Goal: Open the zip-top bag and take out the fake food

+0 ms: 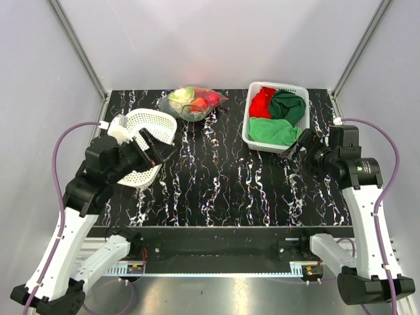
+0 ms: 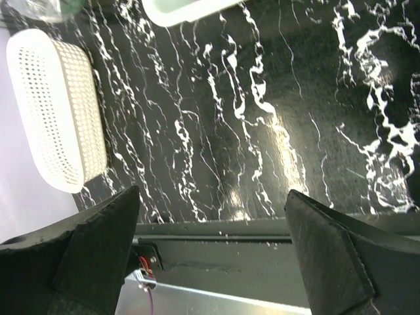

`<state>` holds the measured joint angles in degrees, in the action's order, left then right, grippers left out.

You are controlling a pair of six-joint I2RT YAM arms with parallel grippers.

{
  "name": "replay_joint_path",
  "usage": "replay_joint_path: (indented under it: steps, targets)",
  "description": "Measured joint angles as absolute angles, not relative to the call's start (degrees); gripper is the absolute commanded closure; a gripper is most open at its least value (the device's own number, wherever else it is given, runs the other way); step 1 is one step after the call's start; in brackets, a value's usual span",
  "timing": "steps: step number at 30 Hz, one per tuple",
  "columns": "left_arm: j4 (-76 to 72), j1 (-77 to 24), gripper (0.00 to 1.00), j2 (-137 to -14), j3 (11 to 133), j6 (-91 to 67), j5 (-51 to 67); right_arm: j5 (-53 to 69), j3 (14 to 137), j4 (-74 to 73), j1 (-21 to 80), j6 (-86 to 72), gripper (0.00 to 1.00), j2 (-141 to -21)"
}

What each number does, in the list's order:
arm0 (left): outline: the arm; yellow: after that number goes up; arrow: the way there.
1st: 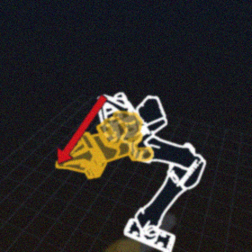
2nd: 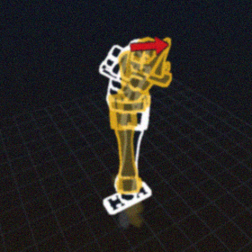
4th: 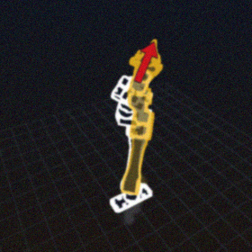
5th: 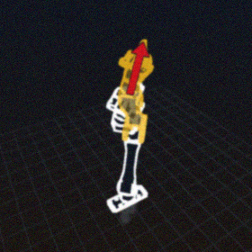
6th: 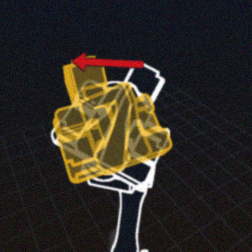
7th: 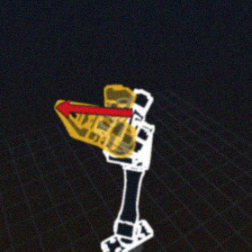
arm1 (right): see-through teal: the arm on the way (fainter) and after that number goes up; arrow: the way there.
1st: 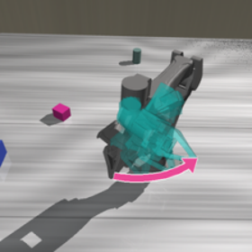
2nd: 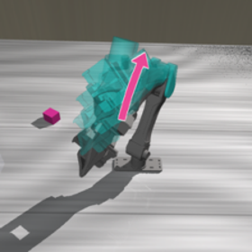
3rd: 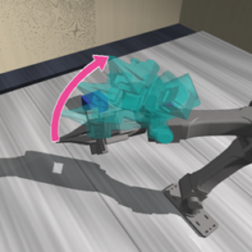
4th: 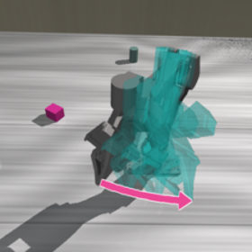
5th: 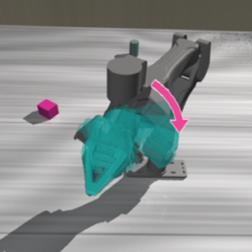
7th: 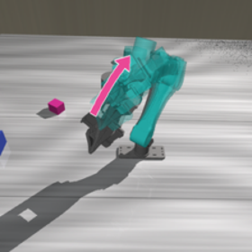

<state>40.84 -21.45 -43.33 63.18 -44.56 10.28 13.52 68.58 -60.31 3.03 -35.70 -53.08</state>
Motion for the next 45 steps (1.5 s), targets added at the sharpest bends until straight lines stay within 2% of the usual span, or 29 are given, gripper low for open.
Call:
replay_joint_path:
  steps: [6,14,23,27,32,37,45]
  targets:
    - [40.2,-21.5,0.03,-47.4,60.0,-44.3,10.7,15.6,70.1,-64.1,3.0,-33.6,0.0,-57.4]
    - [39.1,-21.4,0.05,-60.6,60.4,-43.9,10.7,19.2,70.1,-67.4,3.0,-28.6,0.0,-60.4]
    - [32.3,-19.4,0.15,-83.7,76.0,-44.7,11.8,20.4,70.6,-67.5,6.9,-25.6,0.0,-61.4]
    - [30.1,-18.2,0.16,-94.9,84.6,-45.5,12.2,19.9,74.8,-68.4,10.8,-24.1,0.0,-63.7]
    - [29.2,-17.2,0.24,-105.2,93.3,-45.3,11.8,19.0,77.5,-68.0,13.2,-22.4,0.0,-63.9]
    - [28.4,-16.3,0.23,-113.8,101.7,-41.4,9.8,18.0,76.7,-67.9,13.4,-21.5,0.0,-63.9]
    - [28.1,-16.3,0.23,-120.4,106.7,-31.2,6.8,15.6,78.8,-68.4,13.5,-20.2,0.0,-69.4]
